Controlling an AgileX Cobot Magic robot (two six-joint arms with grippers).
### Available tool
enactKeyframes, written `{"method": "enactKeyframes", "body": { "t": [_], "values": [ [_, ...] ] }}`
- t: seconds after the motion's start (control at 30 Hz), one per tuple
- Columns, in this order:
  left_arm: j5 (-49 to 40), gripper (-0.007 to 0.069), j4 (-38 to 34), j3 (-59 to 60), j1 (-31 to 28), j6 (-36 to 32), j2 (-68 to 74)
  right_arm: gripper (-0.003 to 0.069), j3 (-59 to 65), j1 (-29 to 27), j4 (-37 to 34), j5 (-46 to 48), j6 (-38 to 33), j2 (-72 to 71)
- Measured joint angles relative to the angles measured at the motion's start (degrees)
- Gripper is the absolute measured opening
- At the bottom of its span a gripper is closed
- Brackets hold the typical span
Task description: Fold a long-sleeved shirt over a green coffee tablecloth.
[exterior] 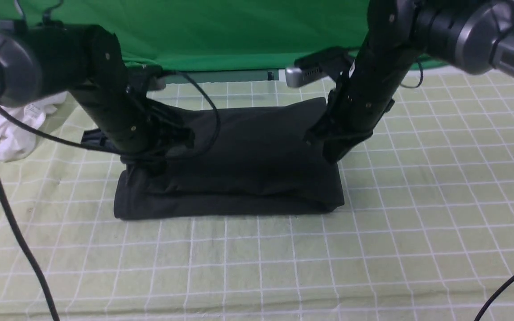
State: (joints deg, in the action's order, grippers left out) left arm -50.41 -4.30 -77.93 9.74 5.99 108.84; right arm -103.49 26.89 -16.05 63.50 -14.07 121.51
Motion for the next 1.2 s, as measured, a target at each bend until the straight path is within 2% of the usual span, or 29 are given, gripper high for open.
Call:
{"method": "enactKeyframes", "body": {
  "t": [0.2, 0.37, 0.63, 0.87, 0.9, 1.03, 1.2],
  "values": [
    [2.6, 0.0011, 9.1, 7.1, 0.0, 8.3, -0.1, 0.0002, 0.8, 0.0, -0.1, -0.3, 0.0, 2.7],
    [7.2, 0.0011, 9.9, 11.2, 0.0, 9.3, -1.3, 0.0002, 0.8, 0.0, 0.0, 0.6, 0.0, 6.1],
    [6.2, 0.0011, 10.2, 12.2, 0.0, 9.4, -6.2, 0.0002, 1.0, -0.5, 0.7, 2.6, 0.8, 4.6],
    [4.9, 0.0012, 9.6, 12.3, 0.0, 8.7, -22.3, 0.0002, 1.3, -2.8, 5.8, 4.9, 3.1, -10.0],
    [4.0, 0.0012, 9.1, 12.3, 0.0, 8.2, -28.1, 0.0002, 1.3, -3.1, 7.3, 5.0, 3.7, -15.1],
    [1.2, 0.0012, 8.7, 12.3, 0.0, 7.3, -38.2, 0.0002, 1.3, -3.3, 8.3, 5.0, 4.5, -24.4],
    [-1.6, 0.0012, 8.4, 12.4, 0.0, 7.2, -49.8, 0.0002, 4.7, -3.3, 9.9, 0.6, 4.8, -37.6]
  ]
}}
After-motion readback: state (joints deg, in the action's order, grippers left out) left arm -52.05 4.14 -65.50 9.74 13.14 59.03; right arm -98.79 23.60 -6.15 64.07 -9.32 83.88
